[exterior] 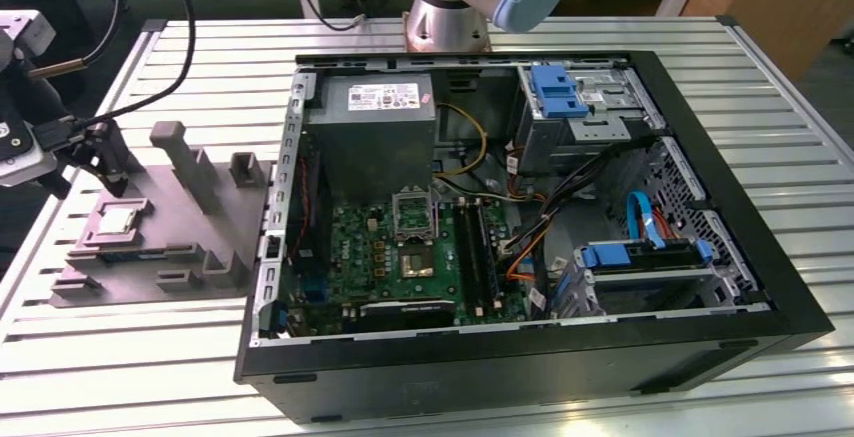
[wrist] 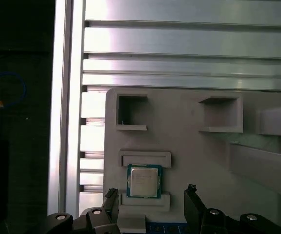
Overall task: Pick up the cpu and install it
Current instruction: 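Pick up the cpu and move it towards the insertion slot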
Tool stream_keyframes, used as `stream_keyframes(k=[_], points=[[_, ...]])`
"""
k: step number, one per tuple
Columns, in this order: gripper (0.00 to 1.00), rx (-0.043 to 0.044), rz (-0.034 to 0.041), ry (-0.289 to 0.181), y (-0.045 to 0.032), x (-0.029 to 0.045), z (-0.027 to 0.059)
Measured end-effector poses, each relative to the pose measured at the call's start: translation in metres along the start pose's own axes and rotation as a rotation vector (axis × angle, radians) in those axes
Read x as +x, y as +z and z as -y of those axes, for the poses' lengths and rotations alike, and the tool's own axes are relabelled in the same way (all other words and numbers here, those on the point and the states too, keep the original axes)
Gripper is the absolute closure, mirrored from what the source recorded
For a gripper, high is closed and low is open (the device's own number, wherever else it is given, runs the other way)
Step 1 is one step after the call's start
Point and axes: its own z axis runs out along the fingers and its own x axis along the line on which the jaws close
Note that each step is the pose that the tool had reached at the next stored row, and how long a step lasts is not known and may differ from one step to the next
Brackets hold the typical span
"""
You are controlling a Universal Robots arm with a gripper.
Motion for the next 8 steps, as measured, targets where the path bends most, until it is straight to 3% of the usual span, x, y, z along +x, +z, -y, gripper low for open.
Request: stream_keyframes(k=[8], points=[[0.35,0.0000,0.0000,0.000,0.0026,0.0000,0.0002]])
